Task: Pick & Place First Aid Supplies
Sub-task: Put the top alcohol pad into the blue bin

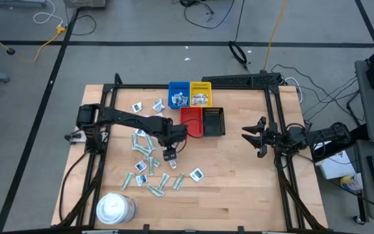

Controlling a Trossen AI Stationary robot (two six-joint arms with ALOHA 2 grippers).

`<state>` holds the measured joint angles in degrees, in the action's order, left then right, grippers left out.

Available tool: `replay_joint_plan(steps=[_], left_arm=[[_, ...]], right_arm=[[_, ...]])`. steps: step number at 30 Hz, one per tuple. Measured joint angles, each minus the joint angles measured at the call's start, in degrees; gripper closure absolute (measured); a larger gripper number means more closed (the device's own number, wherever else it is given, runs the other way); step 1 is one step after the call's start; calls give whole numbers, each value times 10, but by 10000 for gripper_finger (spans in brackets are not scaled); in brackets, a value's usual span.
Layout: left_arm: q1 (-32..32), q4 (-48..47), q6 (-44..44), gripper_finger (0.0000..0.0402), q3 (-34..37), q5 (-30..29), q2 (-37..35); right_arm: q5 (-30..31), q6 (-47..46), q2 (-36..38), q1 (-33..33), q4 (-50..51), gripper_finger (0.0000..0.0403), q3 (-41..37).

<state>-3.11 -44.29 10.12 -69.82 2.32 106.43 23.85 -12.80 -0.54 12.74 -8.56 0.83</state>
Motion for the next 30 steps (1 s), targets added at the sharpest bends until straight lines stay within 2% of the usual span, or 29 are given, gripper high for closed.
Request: replay_joint_plan(steps=[5, 8, 11, 24, 26, 30], left_arm=[[0, -1, 18, 117, 0, -9, 21], [1, -1, 18, 133, 0, -10, 22], [1, -2, 17, 170, 0, -9, 22], [2, -7, 12, 377, 0, -4, 22], [1, -7, -1, 394, 0, 13, 22], [0, -19, 4, 393, -1, 19, 16]], right_arm=[[0, 0, 0, 0, 2, 248, 0], [0, 0, 0, 0, 2, 248, 0], [0, 0, 0, 0, 2, 248, 0], [0, 0, 0, 0, 2, 248, 0], [0, 0, 0, 0, 2, 248, 0], [0, 0, 0, 0, 2, 248, 0]])
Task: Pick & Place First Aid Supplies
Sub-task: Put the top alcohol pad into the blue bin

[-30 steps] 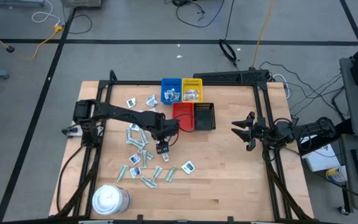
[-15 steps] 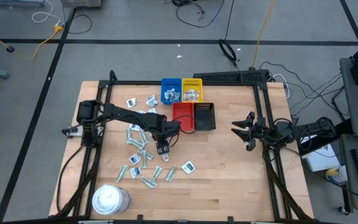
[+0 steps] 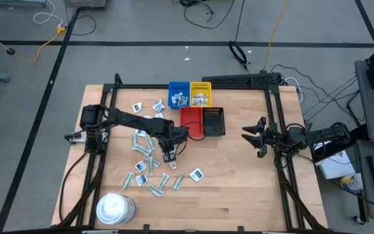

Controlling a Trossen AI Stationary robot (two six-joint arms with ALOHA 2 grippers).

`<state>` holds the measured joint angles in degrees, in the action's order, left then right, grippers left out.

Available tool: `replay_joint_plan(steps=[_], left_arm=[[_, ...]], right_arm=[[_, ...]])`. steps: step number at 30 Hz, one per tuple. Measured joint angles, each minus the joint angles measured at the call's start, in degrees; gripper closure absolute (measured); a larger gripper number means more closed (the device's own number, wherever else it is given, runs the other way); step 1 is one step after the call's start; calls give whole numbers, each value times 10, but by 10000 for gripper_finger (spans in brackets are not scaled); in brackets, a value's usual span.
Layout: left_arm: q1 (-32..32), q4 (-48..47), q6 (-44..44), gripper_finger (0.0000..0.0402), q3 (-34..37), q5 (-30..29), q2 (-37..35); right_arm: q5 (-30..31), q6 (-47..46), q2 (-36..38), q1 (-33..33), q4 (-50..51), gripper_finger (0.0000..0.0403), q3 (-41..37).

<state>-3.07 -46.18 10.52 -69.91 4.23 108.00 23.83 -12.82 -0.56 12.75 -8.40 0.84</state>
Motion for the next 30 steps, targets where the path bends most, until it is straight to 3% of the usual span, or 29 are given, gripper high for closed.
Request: replay_joint_plan(steps=[8, 15, 26, 30], left_arm=[[-9, -26, 0, 398, -5, -10, -62], [-9, -82, -48, 399, -5, 37, -127], [-8, -194, -252, 400, -4, 44, -173], [-16, -201, -264, 400, -9, 51, -171]], right_arm=[[0, 0, 0, 0, -2, 248, 0], [0, 0, -1, 0, -3, 248, 0], [0, 0, -1, 0, -3, 248, 0], [0, 0, -1, 0, -3, 248, 0]])
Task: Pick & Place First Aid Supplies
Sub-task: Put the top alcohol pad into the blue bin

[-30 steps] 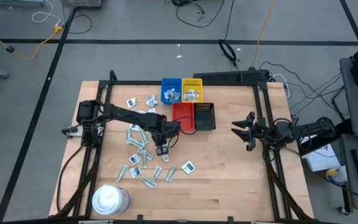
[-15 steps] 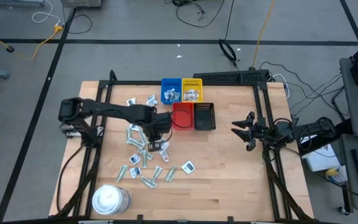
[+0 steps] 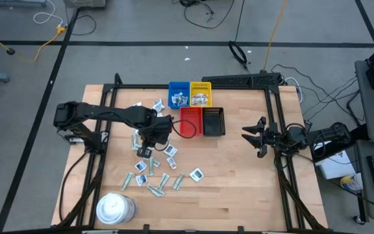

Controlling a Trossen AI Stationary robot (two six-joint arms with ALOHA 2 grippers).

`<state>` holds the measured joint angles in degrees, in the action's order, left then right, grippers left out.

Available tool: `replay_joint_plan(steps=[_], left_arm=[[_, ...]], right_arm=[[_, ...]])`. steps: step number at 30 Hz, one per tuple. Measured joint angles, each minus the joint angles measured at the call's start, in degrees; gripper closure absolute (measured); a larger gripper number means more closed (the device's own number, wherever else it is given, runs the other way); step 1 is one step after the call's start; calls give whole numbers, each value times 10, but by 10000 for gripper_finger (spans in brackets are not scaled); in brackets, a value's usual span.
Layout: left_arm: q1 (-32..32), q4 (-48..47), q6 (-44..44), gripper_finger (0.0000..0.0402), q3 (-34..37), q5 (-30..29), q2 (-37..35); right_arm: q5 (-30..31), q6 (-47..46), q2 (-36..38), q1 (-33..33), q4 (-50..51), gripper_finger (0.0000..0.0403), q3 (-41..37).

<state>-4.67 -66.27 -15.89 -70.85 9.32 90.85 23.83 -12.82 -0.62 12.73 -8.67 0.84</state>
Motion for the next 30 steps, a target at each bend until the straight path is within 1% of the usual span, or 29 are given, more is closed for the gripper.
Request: replay_joint_plan(steps=[4, 11, 17, 23, 30], left_arm=[[-40, -8, 41, 401, -35, -1, 30], [-131, -18, 127, 401, -130, -3, 92], [-203, -65, 176, 401, -228, -3, 160], [-263, -104, 202, 401, -339, -3, 240], [-318, -101, 232, 401, -463, -3, 316]], right_arm=[[0, 0, 0, 0, 0, 248, 0], [0, 0, 0, 0, 1, 248, 0], [0, 0, 0, 0, 1, 248, 0], [0, 0, 0, 0, 1, 248, 0], [0, 0, 0, 0, 1, 248, 0]])
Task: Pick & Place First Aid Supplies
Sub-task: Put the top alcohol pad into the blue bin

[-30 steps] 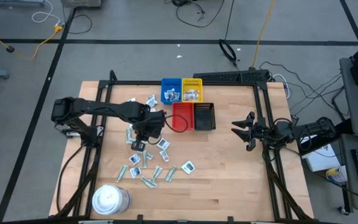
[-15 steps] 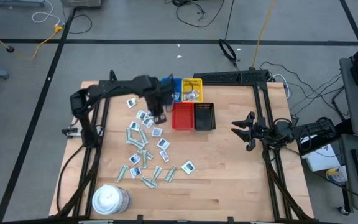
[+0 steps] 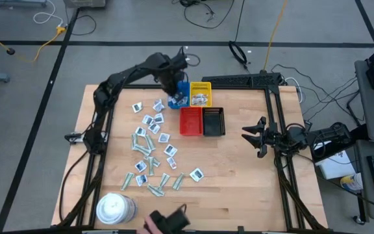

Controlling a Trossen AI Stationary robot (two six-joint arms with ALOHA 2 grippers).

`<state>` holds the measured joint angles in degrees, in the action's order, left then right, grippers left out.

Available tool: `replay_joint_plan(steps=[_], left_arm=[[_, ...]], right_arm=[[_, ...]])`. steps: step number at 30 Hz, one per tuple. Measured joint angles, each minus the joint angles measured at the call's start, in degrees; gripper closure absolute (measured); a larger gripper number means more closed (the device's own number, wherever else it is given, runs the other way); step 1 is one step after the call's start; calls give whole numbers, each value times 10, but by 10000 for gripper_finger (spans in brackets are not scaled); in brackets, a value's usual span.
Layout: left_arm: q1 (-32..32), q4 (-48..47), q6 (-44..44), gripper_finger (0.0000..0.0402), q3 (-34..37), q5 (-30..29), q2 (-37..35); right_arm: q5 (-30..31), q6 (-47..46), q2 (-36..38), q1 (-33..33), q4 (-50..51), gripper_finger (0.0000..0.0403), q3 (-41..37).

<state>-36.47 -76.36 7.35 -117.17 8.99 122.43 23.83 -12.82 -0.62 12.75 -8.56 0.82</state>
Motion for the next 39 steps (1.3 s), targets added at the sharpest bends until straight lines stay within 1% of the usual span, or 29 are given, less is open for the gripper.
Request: replay_joint_plan(steps=[2, 13, 17, 20, 22, 27, 31, 35, 39], left_arm=[[-11, 17, 1, 401, -15, -1, 16], [-14, 83, -12, 401, -16, -16, 88], [-14, 103, -10, 387, -16, -15, 96], [-14, 115, 2, 360, -16, -15, 96], [-15, 119, 2, 334, -16, -15, 96], [-15, 121, -5, 248, -16, 3, 96], [-15, 122, 27, 189, -16, 1, 95], [-14, 115, 53, 154, -16, 6, 95], [-14, 89, 82, 138, -16, 25, 89]], right_arm=[[0, 0, 0, 0, 0, 248, 0], [0, 0, 0, 0, 0, 248, 0], [0, 0, 0, 0, 0, 248, 0], [0, 0, 0, 0, 0, 248, 0], [0, 0, 0, 0, 0, 248, 0], [0, 0, 0, 0, 0, 248, 0], [0, 0, 0, 0, 0, 248, 0], [0, 0, 0, 0, 0, 248, 0], [0, 0, 0, 0, 0, 248, 0]])
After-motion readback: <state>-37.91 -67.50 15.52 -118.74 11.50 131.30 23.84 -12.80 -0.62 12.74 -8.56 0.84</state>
